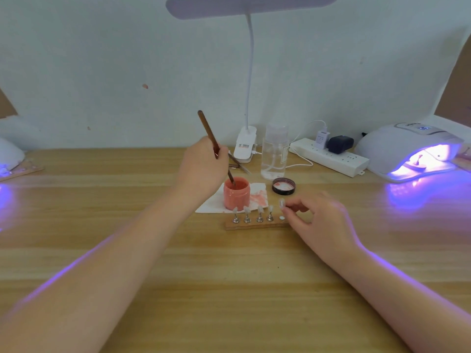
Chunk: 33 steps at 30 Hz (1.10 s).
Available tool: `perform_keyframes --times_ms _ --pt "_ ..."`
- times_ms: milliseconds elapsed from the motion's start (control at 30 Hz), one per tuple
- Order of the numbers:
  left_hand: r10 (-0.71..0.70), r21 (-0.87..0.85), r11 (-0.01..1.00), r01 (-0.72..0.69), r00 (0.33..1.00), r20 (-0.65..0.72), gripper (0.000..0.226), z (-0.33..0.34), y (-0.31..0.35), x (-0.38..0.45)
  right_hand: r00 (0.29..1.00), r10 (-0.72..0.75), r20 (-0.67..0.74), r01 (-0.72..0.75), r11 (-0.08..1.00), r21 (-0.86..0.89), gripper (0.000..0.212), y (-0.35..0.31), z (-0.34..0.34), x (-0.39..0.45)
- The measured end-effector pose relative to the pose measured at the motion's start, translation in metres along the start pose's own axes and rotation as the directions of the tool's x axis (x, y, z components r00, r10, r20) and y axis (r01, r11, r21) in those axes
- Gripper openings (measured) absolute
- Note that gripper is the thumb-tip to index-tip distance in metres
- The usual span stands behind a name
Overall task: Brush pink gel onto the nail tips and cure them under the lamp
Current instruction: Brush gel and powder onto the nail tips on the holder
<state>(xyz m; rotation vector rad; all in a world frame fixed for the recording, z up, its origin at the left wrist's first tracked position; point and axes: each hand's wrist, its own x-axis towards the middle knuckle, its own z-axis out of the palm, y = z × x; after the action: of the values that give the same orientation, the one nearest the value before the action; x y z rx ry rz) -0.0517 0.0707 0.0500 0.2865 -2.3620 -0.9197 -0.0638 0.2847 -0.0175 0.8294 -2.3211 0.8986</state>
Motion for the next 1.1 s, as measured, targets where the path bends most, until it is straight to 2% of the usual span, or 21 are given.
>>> perform_keyframes --times_ms 100,267,467,567,700,867,1100 --pt "-0.005 0.071 0.997 0.002 0.999 0.039 0.022 0.005 -0.004 -0.001 1.0 0.017 -0.011 -0.017 1.0 0.02 0.007 0.001 0.001 0.001" --pt "-0.01 0.076 0.997 0.002 0.994 0.105 0.027 0.009 -0.008 -0.004 0.998 0.066 -0.004 -0.066 0.997 0.043 0.004 0.004 0.001 0.001" --pt "0.027 0.128 0.991 -0.041 0.994 0.105 0.03 0.013 -0.01 -0.003 0.998 0.067 0.019 -0.068 0.997 0.027 0.004 0.003 0.001 0.001" --pt "-0.013 -0.01 1.0 0.013 0.999 0.031 0.023 0.008 -0.011 -0.001 0.997 0.075 0.026 -0.075 0.997 0.031 0.005 0.003 0.0 0.001" --pt "-0.214 -0.29 0.94 0.18 0.973 -0.087 0.019 -0.004 -0.017 0.007 0.997 0.08 0.023 -0.081 0.996 0.031 0.006 0.004 0.001 0.001" --pt "-0.366 -0.435 0.84 0.326 0.931 -0.009 0.023 -0.005 -0.03 0.006 0.997 0.077 0.022 -0.078 0.996 0.037 0.007 0.004 0.001 0.001" --pt "-0.469 -0.523 0.737 0.428 0.881 0.061 0.024 0.0 -0.04 0.006 0.997 0.074 0.02 -0.075 0.997 0.024 0.008 0.005 0.001 0.0"
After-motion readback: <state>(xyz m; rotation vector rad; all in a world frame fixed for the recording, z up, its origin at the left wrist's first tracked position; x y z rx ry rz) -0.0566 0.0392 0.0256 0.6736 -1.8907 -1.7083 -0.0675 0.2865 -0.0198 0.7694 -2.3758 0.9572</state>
